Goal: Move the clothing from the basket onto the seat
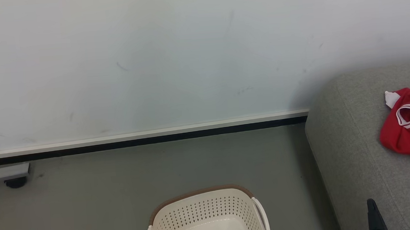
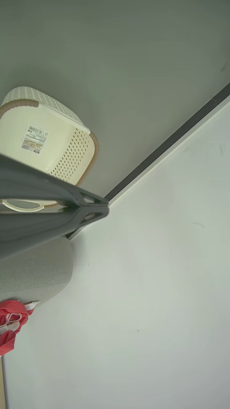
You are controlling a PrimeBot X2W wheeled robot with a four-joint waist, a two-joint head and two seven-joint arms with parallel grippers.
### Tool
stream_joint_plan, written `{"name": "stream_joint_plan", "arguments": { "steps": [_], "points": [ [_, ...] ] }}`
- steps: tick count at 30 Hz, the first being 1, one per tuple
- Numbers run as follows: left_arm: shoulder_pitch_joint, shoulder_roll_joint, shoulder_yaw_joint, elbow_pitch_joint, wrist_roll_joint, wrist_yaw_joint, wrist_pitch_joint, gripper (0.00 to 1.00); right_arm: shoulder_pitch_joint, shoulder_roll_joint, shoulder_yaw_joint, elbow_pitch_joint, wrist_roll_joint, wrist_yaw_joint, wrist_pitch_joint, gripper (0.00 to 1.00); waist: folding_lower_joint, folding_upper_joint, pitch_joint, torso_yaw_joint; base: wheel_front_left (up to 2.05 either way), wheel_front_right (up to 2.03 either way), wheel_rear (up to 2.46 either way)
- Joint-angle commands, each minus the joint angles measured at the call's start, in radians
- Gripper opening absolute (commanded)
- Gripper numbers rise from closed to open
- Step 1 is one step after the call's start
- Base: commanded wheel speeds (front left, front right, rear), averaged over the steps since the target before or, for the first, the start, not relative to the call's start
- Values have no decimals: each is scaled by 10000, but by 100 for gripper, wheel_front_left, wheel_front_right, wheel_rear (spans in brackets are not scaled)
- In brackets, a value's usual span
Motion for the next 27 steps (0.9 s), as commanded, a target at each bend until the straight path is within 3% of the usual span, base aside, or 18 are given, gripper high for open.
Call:
{"name": "stream_joint_plan", "arguments": {
  "steps": [1, 27],
  "points": [
    [-291, 15, 55, -47, -422, -52, 96, 0, -88, 0, -76, -170, 429, 0, 90, 0, 0, 0, 10, -8, 0, 0, 0],
    [-643, 13, 201, 140, -2945, -353, 827, 0, -54, 1, -528, -606, 3304, 0, 679, 0, 0, 0, 134, -102, 0, 0, 0]
  ]
}}
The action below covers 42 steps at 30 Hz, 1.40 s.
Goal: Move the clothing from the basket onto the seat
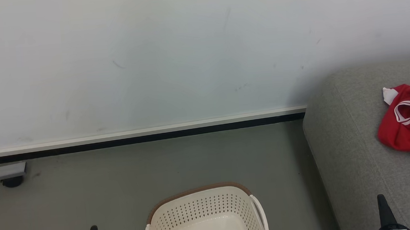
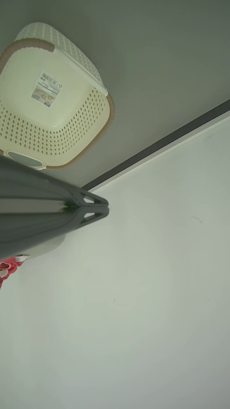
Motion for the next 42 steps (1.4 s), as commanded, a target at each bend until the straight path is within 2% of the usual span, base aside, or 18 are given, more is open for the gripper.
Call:
{"name": "stream_joint_plan", "arguments": {
  "steps": [1, 42],
  "points": [
    [-221, 11, 59, 7, -233, -88, 76, 0, -52, 1, -52, -115, 266, 0, 49, 0, 0, -1, 7, -5, 0, 0, 0],
    [-613, 7, 234, 235, -3372, -437, 977, 0, 5, 2, -608, -648, 3832, 0, 795, 0, 0, -1, 210, -159, 0, 0, 0]
  ]
}}
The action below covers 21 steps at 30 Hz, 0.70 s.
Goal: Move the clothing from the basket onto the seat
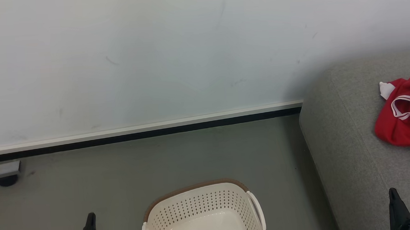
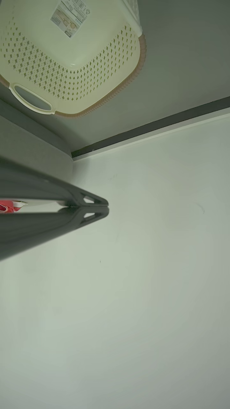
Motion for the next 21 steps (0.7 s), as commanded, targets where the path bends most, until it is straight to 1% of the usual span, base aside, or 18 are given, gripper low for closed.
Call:
{"name": "stream_joint_plan", "arguments": {
  "steps": [1, 5, 21],
  "points": [
    [-83, 5, 50, 38, -250, -63, 62, 0, 7, 2, -50, -80, 268, 0, 86, 0, -1, -1, 9, -7, 0, 0, 0],
    [-129, 5, 65, 59, -503, -84, 145, 0, 13, 2, -94, -109, 539, 0, 142, 0, -1, -1, 29, -22, 0, 0, 0],
    [-111, 5, 61, 53, -433, -84, 122, 0, 13, 2, -81, -91, 506, 0, 139, 0, -1, -1, 29, -22, 0, 0, 0]
  ]
}}
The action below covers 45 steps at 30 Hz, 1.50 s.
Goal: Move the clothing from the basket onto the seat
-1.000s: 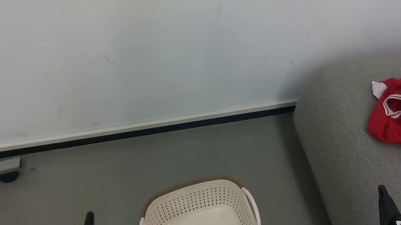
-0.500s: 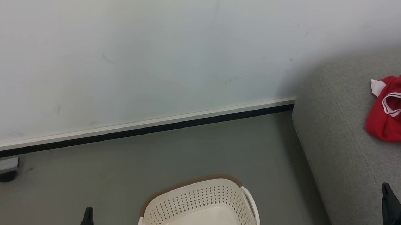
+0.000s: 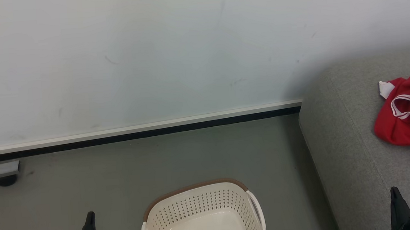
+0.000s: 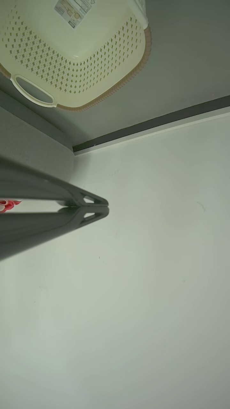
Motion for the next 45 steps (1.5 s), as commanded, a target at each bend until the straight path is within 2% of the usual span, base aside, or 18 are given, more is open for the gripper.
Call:
{"name": "stream_joint_plan", "arguments": {
  "steps": [1, 45],
  "points": [
    [-65, 5, 34, 30, -33, -28, 5, 0, 13, 2, -8, 3, 57, 0, 52, 0, 0, -1, -1, 0, 0, 0, 0],
    [-63, 5, 33, 27, -34, -29, 2, 0, 13, 2, -5, 4, 58, 0, 51, 0, 0, -1, -1, 0, 0, 0, 0]
  ]
}}
